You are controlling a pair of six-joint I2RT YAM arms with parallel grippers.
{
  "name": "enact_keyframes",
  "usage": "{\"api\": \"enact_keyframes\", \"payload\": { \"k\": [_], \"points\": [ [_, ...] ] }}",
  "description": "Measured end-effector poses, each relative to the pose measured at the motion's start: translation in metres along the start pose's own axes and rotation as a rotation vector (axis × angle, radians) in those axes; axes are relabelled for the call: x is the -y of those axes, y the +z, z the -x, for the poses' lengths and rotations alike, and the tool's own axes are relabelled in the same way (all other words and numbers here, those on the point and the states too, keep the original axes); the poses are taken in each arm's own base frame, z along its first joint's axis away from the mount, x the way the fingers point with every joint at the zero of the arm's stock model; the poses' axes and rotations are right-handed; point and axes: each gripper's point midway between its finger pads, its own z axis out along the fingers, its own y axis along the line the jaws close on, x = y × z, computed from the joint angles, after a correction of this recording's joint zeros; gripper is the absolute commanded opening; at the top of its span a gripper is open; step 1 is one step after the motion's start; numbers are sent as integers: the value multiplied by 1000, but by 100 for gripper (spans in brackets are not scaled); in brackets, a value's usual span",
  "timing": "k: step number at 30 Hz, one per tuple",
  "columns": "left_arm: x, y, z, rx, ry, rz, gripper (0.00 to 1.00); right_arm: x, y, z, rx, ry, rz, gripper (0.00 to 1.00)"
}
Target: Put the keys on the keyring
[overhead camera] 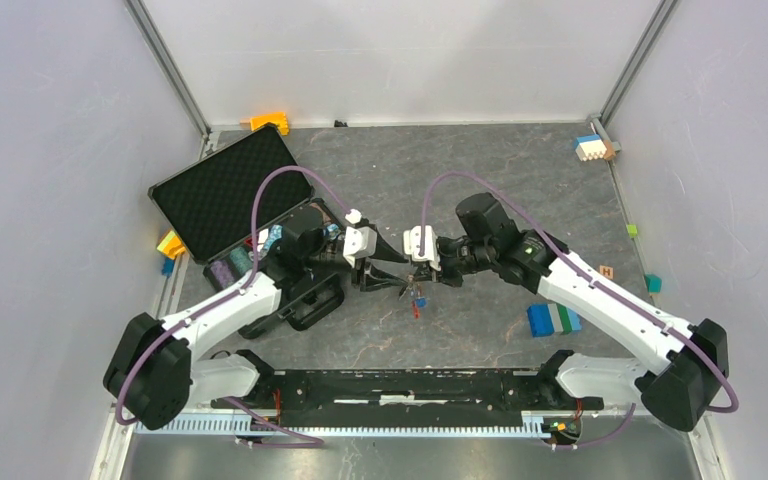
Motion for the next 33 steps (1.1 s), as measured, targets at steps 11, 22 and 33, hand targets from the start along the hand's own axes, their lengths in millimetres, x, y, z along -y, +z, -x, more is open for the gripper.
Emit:
{"api": "enact_keyframes", "payload": {
  "k": [11,22,33],
  "points": [
    [2,0,-2,-17,-24,-8,47,5,1,3,-53,-22,-20,0],
    [0,2,5,7,-9,-6,43,7,4,-2,-98,-14,-23,0],
    [1,6,0,3,-26,-14,34,8,6,5,-102,-23,-21,0]
  ]
}}
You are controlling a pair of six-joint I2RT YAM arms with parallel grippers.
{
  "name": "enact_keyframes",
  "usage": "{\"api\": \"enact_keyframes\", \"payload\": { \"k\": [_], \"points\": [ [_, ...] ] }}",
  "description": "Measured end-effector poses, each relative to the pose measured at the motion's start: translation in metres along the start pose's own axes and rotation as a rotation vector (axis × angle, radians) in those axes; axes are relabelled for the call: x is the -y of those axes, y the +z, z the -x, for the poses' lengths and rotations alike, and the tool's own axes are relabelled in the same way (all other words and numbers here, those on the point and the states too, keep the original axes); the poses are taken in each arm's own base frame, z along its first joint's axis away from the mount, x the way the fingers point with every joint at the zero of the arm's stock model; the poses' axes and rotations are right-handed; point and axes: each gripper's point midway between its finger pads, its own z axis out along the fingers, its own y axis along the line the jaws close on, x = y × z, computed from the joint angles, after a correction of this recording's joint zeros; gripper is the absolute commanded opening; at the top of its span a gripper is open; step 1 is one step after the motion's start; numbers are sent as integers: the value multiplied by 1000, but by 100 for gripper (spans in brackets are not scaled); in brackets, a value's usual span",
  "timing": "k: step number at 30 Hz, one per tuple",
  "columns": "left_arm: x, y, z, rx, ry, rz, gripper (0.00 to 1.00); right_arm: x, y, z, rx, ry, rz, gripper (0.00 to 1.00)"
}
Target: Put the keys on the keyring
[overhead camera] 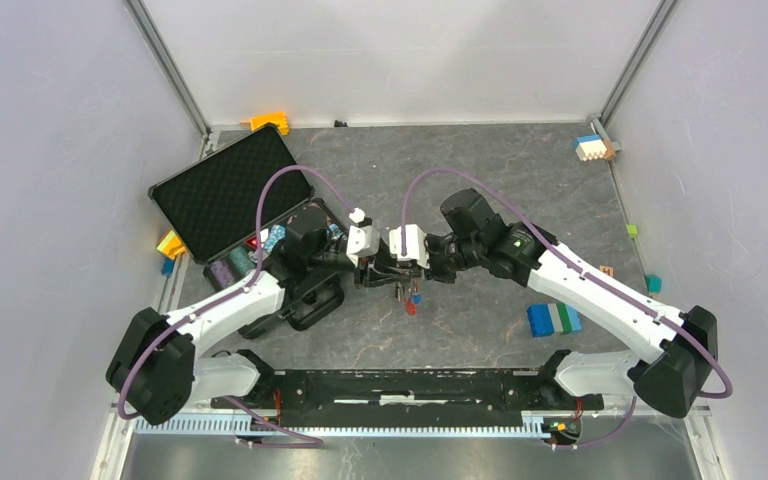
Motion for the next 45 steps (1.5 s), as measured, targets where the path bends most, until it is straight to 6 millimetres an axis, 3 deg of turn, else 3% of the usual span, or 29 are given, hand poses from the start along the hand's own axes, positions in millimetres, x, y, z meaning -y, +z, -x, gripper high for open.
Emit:
{"api": "enact_keyframes", "payload": {
  "k": [3,7,12,15,29,39,45],
  "points": [
    [0,0,0,3,3,2,28,-1,0,-1,-5,3,3,0],
    [-1,0,1,5,5,8,28,0,0,-2,-6,4,2,0],
    [-1,0,-1,4,2,7,38,0,0,-2,-11,2,-4,0],
    [-1,0,0,5,2,7,38,1,0,-3,-16,2,-10,0],
    [0,-1,-2,15,10,12,24,0,0,-3,-15,7,-11,0],
    [1,-1,-3,14,8,12,33,0,-1,-2,-15,9,-12,0],
    [1,-1,-4,14,3,13,29,0,-1,-2,-12,8,-15,0]
  ]
}}
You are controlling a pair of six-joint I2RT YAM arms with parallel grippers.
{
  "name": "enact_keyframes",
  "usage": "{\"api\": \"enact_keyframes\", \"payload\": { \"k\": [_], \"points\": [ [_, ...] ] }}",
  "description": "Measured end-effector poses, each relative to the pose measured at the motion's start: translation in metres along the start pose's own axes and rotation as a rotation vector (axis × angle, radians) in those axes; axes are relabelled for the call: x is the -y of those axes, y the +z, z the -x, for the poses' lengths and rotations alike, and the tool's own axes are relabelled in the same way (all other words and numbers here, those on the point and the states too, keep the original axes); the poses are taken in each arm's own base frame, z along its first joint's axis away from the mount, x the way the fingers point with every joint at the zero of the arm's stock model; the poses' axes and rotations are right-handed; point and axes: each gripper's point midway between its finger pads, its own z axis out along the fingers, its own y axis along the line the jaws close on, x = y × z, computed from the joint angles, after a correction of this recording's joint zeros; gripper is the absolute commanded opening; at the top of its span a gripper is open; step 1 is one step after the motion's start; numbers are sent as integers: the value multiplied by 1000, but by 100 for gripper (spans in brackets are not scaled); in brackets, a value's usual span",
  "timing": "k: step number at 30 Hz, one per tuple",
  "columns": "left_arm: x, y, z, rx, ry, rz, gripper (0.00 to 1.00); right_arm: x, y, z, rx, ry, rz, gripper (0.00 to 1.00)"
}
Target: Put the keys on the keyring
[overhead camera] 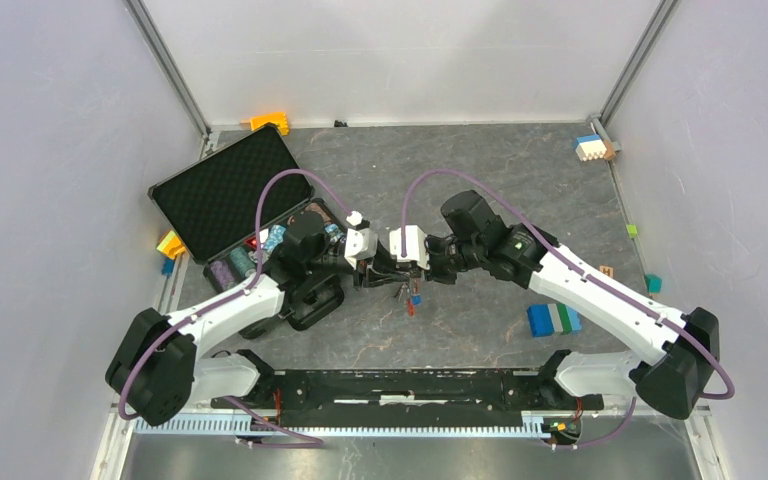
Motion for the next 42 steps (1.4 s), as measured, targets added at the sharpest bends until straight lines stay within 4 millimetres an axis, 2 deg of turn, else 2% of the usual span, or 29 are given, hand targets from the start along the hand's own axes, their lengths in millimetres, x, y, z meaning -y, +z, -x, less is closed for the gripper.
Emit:
{"api": "enact_keyframes", "payload": {
  "k": [13,18,28,29,32,36,42],
  "points": [
    [0,0,2,7,-2,1,16,-1,0,-1,2,-1,-1,0],
    [-1,0,3,8,-2,2,2,-1,0,0,2,-1,-1,0],
    [0,0,2,12,-2,4,2,-1,0,-1,2,-1,-1,0],
    [0,0,2,13,-3,6,2,-1,0,-1,1,0,-1,3],
    [0,0,1,18,-11,12,2,-1,1,-2,2,1,0,23],
    [0,-4,-1,35,-38,27,2,1,0,0,16,1,-13,40],
    [-1,-9,2,74,-66,43,2,4,-9,-1,49,6,-35,48]
  ]
}}
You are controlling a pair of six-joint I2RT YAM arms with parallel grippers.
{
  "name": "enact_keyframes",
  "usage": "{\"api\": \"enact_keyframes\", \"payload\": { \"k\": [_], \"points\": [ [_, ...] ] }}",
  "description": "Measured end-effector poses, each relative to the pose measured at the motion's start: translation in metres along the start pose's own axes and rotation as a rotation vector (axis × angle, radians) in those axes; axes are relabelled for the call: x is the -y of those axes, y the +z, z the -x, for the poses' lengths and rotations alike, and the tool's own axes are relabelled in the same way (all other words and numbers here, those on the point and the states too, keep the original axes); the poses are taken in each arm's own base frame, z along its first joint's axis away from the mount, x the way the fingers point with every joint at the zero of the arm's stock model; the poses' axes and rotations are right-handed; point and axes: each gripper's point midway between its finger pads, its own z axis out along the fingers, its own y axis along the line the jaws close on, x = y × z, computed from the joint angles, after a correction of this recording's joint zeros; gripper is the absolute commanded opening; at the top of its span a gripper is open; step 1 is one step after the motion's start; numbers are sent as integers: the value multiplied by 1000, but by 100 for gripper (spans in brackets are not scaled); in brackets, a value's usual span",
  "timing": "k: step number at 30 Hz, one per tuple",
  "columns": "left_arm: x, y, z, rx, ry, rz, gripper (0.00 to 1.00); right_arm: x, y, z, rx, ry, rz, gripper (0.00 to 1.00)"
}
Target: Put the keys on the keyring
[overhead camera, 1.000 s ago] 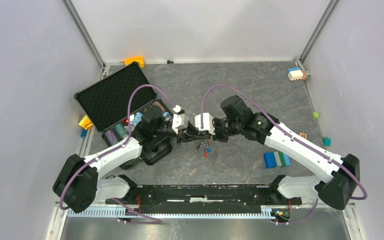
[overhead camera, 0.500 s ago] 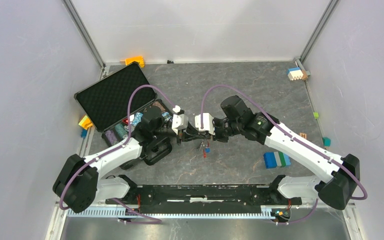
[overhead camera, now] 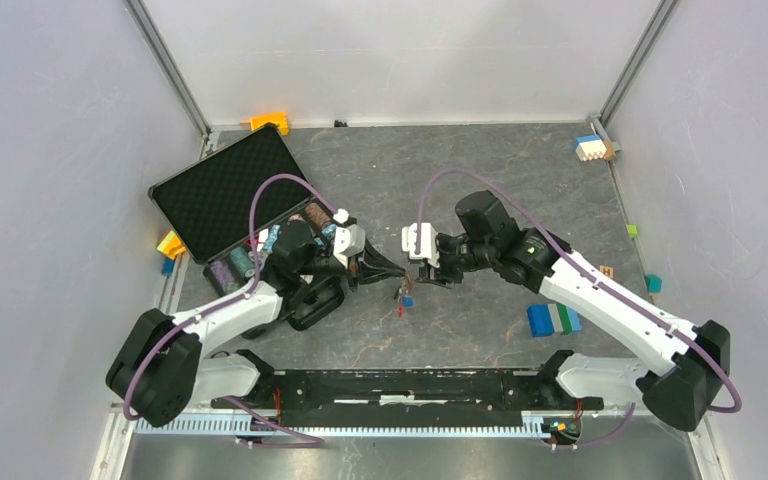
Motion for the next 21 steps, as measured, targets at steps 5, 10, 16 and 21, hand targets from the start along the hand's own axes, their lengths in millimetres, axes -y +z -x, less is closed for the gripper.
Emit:
{"api": "enact_keyframes", "payload": {
  "k": [5,10,16,21],
  "points": [
    [1,0,8,27,8,-3,2,1,-13,-2,28,0,-14,51],
    [1,1,10,34,11,-7,2,-1,-36,4,67,-64,-54,53],
    [3,1,11,37,2,-13,2,-13,-46,-3,97,-97,-60,54],
    [5,1,12,40,-4,-27,2,-14,-36,-9,95,-79,-29,54]
  ]
}}
